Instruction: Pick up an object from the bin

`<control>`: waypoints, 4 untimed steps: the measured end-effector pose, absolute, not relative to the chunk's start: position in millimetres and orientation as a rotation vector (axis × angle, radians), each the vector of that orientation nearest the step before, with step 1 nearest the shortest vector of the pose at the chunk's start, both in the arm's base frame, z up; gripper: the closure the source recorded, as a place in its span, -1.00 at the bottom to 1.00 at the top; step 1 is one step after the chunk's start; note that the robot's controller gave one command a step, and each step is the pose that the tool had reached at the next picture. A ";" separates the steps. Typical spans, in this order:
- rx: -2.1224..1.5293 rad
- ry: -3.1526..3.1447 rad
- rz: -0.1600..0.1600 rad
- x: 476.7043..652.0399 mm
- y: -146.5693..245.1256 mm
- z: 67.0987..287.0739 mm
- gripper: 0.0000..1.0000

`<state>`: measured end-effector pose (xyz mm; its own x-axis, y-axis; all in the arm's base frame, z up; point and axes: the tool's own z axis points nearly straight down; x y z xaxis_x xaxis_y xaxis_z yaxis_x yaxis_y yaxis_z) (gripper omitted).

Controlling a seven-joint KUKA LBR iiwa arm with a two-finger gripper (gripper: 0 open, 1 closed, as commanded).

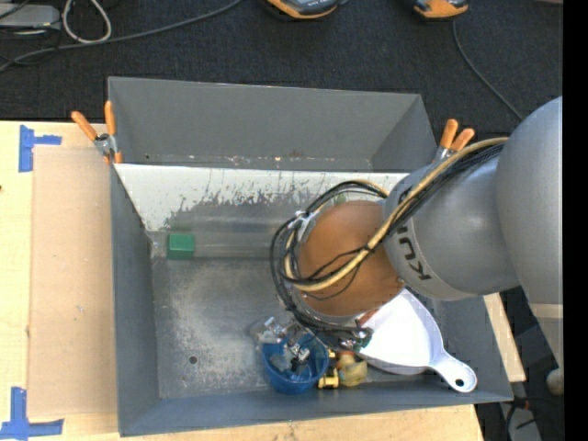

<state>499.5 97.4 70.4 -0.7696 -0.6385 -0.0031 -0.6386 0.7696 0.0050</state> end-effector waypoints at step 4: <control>-1.059 2.958 0.011 498.7 98.9 166.5 1.00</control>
Offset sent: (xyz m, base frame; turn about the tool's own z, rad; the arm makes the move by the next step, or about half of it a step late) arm 0.0000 0.0000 0.0744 0.0005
